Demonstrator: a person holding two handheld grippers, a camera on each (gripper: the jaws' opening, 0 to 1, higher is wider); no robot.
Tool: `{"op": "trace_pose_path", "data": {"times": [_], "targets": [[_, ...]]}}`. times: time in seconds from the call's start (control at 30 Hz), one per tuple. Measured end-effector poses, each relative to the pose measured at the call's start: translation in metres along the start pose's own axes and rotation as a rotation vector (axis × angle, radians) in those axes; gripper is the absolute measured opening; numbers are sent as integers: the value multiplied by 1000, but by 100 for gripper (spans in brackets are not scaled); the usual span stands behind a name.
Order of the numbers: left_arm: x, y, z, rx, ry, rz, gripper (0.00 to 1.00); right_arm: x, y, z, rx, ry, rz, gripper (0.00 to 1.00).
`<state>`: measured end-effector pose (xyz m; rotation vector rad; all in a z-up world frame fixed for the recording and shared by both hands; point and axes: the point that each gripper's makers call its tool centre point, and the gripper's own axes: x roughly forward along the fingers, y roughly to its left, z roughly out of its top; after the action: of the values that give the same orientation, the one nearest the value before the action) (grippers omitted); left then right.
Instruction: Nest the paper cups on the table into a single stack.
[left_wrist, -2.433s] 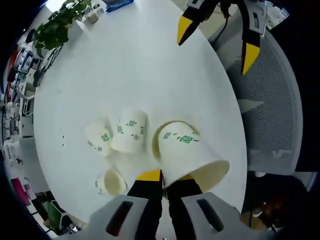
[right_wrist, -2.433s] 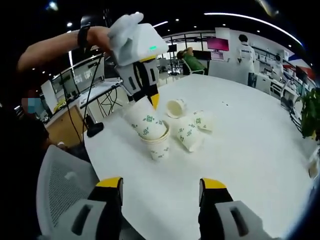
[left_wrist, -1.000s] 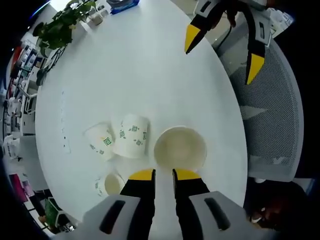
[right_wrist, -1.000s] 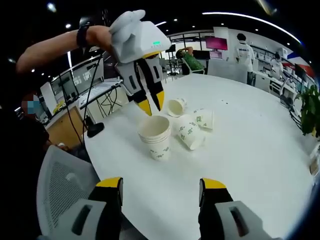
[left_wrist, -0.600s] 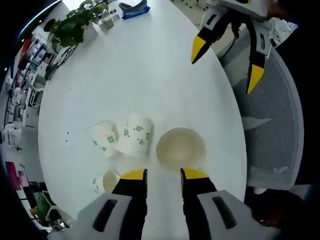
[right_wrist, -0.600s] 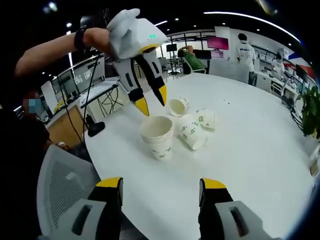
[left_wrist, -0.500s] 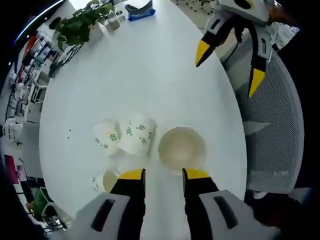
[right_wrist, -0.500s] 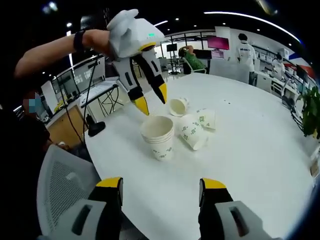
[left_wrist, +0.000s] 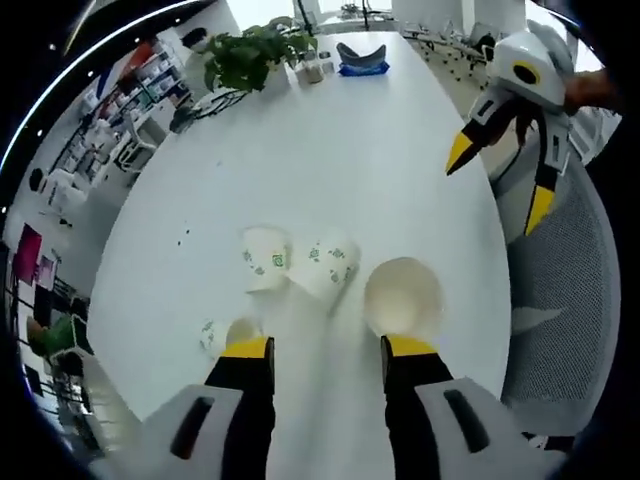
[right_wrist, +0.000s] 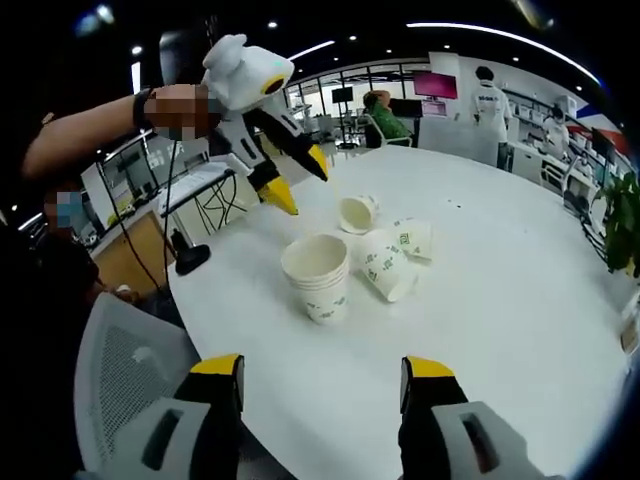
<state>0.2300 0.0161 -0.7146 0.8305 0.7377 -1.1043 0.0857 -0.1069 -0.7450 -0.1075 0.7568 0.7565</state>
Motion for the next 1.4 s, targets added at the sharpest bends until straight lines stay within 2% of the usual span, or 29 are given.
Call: {"op": "trace_pose_path", "data": {"times": [0.13, 0.23, 0.3, 0.5, 0.57, 0.6, 0.73, 0.77, 0.87, 1.03, 1.13, 1.4], "targets": [[-7, 12, -2, -93, -74, 68, 43, 0, 0, 1, 0, 5, -1, 63], [-10, 12, -6, -140, -101, 78, 46, 0, 1, 0, 0, 8, -2, 63], [-12, 12, -3, -166, -133, 80, 48, 1, 2, -2, 1, 10, -2, 63], [-8, 23, -18, -182, -131, 124, 51, -1, 0, -4, -4, 23, -2, 63], [-10, 17, -12, -235, -176, 111, 52, 1, -1, -2, 1, 16, -8, 63], [-8, 20, -15, -260, -188, 121, 52, 1, -1, -2, 8, 12, -8, 63], [-8, 17, -24, -271, -168, 150, 53, 1, 1, -1, 15, 9, -8, 64], [0, 28, -35, -282, -168, 157, 54, 1, 1, -1, 16, 10, -8, 64], [-4, 28, -35, -321, -174, 187, 54, 2, 0, -2, 19, 14, -9, 65], [-1, 50, -48, -400, -184, 241, 54, 5, 1, -5, 27, 22, -9, 65], [1, 55, -51, -444, -200, 262, 54, 5, -2, -6, 30, 23, -11, 66], [9, 57, -52, -478, -193, 277, 54, 0, -4, -4, 51, 25, -21, 69]]}}
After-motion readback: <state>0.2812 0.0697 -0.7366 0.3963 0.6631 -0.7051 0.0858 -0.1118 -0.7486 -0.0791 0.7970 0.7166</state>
